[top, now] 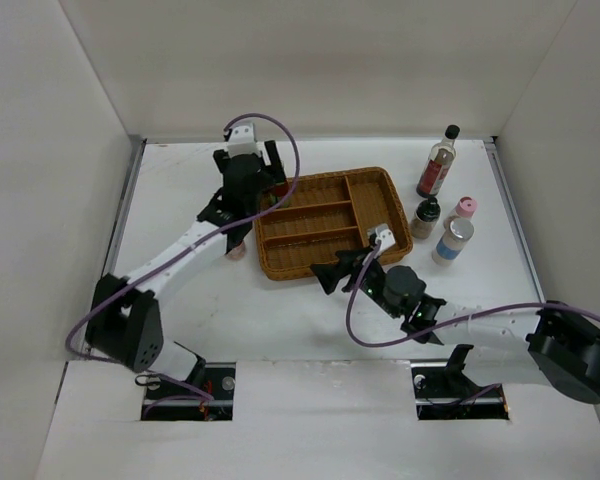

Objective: Organize the condiment bottles

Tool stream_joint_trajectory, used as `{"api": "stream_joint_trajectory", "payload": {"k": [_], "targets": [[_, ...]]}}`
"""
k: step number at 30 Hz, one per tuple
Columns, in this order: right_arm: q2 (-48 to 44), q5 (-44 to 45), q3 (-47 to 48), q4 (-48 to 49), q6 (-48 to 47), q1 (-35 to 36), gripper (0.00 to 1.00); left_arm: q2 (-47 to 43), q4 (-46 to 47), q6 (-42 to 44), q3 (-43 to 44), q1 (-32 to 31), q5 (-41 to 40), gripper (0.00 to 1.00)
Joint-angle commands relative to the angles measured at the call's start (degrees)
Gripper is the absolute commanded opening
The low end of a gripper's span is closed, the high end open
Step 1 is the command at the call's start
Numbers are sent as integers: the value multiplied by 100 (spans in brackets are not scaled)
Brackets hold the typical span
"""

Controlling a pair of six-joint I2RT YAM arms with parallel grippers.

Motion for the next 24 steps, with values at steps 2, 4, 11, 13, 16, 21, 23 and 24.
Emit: {"api": "stream_joint_trajectory", "payload": {"k": [2,4,11,13,16,21,23,24], "targets": [[-198,48,-9,126,69,-64,93,-1107,-49,-106,-869,-23,-268,77],[-250,48,-18,126,69,-56,95,-1388,-426,-238,-1274,3,-365,77],[-137,39,26,126,95,-82,97,-1680,-1079,-792,-2391,144,-374,81],[-40,22,43,135,104,-82,97,-1592,-1105,-862,-2480,197,-400,81],[48,-5,87,118,96,-73,97,-1504,-1017,-915,-2585,171,-637,82],[118,-22,114,109,86,-73,97,-1320,-771,-907,-2664,135,-972,83],[75,-5,114,109,69,-73,97,-1206,-587,-898,-2743,205,-919,83],[48,-5,105,109,69,-73,98,-1153,-525,-898,-2770,240,-910,83]]}}
